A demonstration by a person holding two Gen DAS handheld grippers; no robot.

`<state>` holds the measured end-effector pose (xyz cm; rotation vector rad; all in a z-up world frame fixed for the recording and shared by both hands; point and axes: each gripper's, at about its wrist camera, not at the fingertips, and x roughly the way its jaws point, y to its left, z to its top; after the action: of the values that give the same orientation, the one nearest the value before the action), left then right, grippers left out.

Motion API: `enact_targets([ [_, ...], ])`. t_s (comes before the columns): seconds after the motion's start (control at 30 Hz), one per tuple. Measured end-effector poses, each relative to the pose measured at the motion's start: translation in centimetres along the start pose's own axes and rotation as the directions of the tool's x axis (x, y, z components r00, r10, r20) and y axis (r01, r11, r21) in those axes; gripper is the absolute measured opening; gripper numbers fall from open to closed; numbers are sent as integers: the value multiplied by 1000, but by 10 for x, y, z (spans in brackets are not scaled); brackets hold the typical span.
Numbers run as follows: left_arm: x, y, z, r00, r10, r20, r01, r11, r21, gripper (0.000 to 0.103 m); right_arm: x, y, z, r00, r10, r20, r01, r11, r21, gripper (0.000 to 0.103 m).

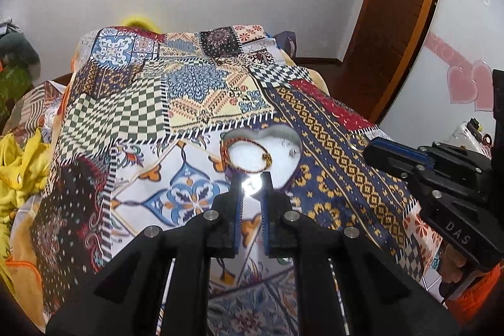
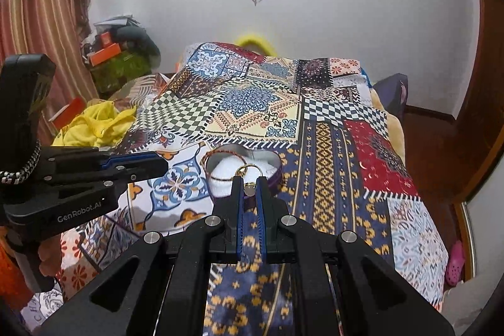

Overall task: Organize jewelry
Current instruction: 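Lower the gold bangle into the heart tin and open the right tool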

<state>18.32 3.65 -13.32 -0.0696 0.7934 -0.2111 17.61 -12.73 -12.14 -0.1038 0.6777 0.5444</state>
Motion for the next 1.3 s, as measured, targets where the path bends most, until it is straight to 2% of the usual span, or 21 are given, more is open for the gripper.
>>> enact_targets([
  [0.6, 36, 8, 23, 1000, 0, -13, 0, 1000, 1, 9, 47, -8, 24, 1000, 1, -31, -2, 1000, -16, 7],
  [0.97, 71, 14, 31, 992, -76, -97, 75, 997, -18, 9, 82, -23, 25, 990, 59, -126, -60, 998, -5, 7],
  [1.3, 90, 14, 33, 986, -85, -145, 84, 996, -15, 9, 95, -24, 21, 982, 58, -179, -66, 997, -35, 7],
])
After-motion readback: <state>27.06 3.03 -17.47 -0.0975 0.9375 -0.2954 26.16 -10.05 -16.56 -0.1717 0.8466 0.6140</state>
